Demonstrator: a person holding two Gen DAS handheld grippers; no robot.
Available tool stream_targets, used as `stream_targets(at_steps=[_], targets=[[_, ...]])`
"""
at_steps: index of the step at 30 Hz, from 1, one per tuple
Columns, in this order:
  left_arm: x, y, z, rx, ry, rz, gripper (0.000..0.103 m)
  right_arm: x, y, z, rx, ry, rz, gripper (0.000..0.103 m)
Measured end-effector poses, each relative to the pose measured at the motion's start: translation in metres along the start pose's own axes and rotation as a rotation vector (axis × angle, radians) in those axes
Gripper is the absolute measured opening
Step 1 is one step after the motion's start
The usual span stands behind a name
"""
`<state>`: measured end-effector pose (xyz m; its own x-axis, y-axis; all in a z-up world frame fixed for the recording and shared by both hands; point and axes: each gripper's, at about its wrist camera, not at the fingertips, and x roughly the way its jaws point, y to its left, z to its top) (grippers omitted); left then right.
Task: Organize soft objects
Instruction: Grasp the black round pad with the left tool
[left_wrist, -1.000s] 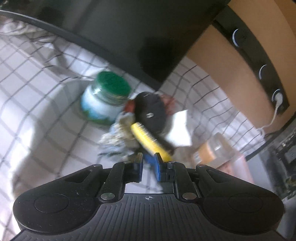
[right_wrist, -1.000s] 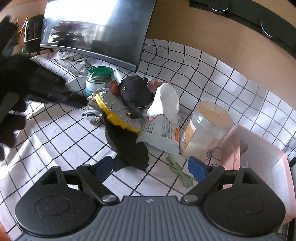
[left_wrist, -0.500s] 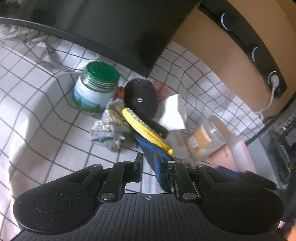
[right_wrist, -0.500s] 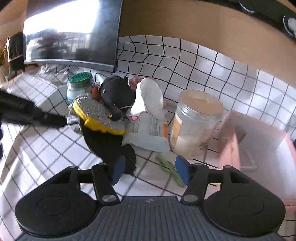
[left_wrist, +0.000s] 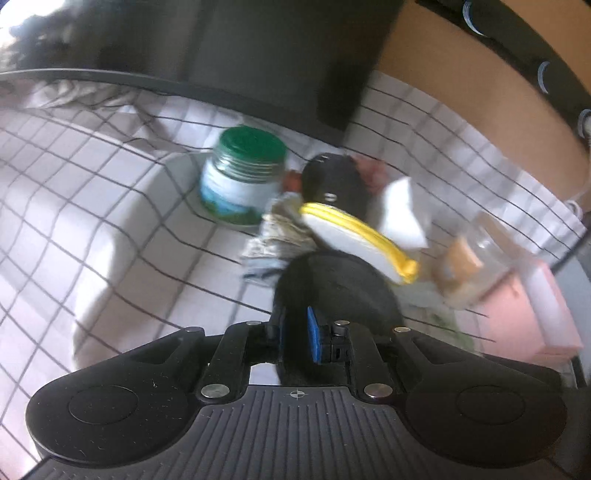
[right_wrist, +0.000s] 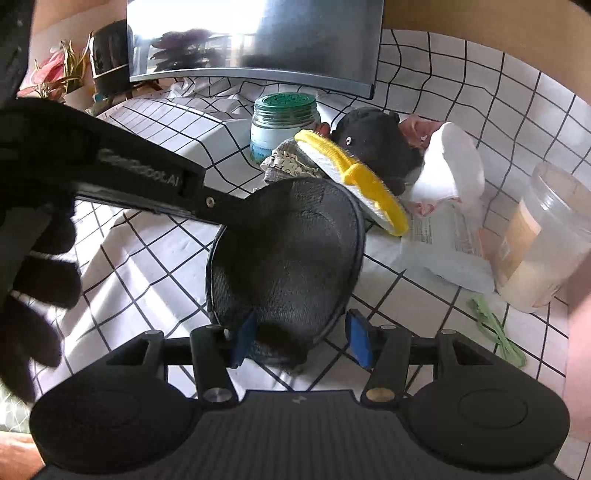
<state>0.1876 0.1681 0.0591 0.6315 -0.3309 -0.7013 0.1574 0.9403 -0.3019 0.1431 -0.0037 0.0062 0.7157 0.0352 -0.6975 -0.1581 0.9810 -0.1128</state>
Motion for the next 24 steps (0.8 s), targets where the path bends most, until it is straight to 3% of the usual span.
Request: stream_targets(at_steps=[13, 19, 24], targets=[[0.011, 0.009, -0.008, -0.015, 0.024, 0.018, 0.02, -0.009, -0.029, -0.006, 0.054, -0.047, -0.117, 0.054], [0.025, -0.009, -0.009, 0.002, 0.079, -0.09, 0.02, -0.001, -0.03, -0.008, 0.041, -0.012, -0.098, 0.054], [0.044, -0.021, -0.009, -0.001, 0.088, -0.1, 0.034, -0.001, -0.031, -0.01, 0.036, -0.014, -0.085, 0.054]])
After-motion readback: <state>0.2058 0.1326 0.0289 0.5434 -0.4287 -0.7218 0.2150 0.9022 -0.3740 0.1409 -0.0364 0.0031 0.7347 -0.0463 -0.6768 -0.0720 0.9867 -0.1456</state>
